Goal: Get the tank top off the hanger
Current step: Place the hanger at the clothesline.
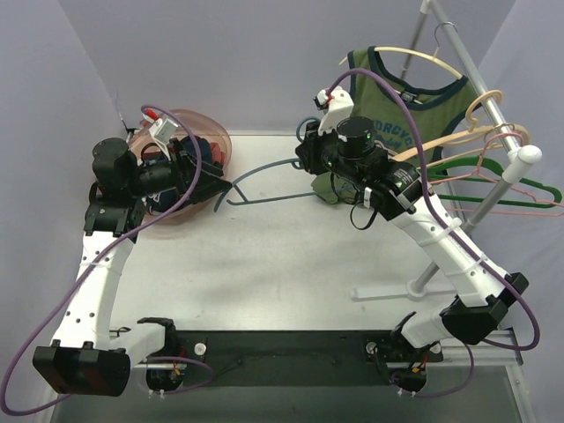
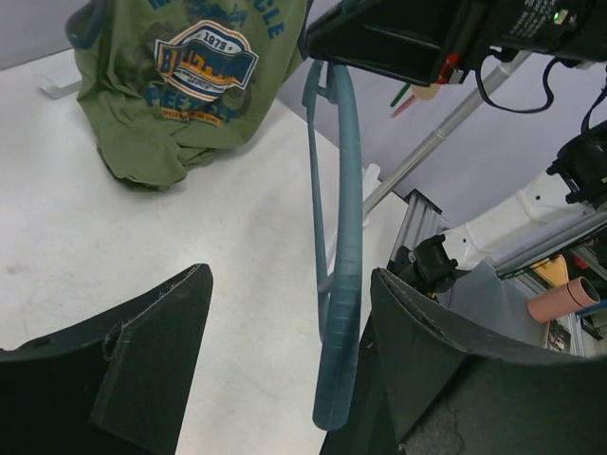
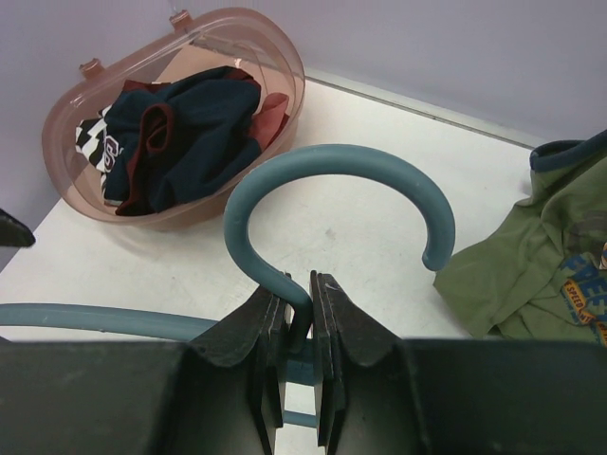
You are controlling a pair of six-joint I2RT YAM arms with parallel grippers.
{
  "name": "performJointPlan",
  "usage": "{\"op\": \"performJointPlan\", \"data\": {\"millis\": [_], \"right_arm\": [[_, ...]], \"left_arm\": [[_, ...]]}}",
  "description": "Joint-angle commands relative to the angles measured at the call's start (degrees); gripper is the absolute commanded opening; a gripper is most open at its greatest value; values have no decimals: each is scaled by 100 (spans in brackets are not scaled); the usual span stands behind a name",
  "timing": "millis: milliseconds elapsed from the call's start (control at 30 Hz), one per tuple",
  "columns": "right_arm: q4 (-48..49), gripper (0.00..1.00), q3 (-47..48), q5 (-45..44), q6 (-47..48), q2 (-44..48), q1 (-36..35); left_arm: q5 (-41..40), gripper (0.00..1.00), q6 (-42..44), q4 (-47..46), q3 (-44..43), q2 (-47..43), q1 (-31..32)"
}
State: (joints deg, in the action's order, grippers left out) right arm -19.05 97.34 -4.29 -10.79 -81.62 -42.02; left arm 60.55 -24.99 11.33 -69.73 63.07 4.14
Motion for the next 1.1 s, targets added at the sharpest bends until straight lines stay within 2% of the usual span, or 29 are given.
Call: {"op": "performJointPlan", "data": {"millis": [0,100,233,267,333,367,467,533,567,667,700,733,767,933,1067], "right_arm": [[59,0,426,-194,-20,-134,27],[15,0,461,-282,-55,-134,36],[15,0,453,-274,-99,-117,36],[6,0,444,-256,-116,-99,36],[24,0,418,-160,-134,-29,36],[50,0,409,-142,-143,-3,36],[103,0,391,-2,-117,120,27],[121,6,382,95,-90,234,36],[129,29,365,156,-82,278,36],[121,58,207,349,-46,524,27],[121,64,146,376,-12,690,36],[103,77,84,655,24,779,36],[94,82,-73,963,50,962,27],[68,87,-750,2176,550,1596,-280],[-125,90,-1357,2653,1025,2289,-877]], "left_arm": [[343,78,275,-185,48,-146,96],[308,75,723,289,-49,-93,96],[45,53,1075,510,-49,-67,131],[-17,28,1171,528,-49,-84,157],[-122,5,1216,484,-32,-128,175],[-227,0,1225,432,-31,-154,192],[-290,0,1155,54,30,-207,262],[-299,0,1181,-34,-40,-172,306],[-307,0,1224,-43,-58,-163,307],[-509,0,1523,-70,-119,-111,368],[-544,0,1593,-131,-128,-76,394],[-588,0,1681,-210,-154,-58,438],[-641,0,1717,-332,-198,-23,482],[-1018,0,2068,-509,-637,364,981],[-1458,0,2235,-772,-1102,741,1430]]}}
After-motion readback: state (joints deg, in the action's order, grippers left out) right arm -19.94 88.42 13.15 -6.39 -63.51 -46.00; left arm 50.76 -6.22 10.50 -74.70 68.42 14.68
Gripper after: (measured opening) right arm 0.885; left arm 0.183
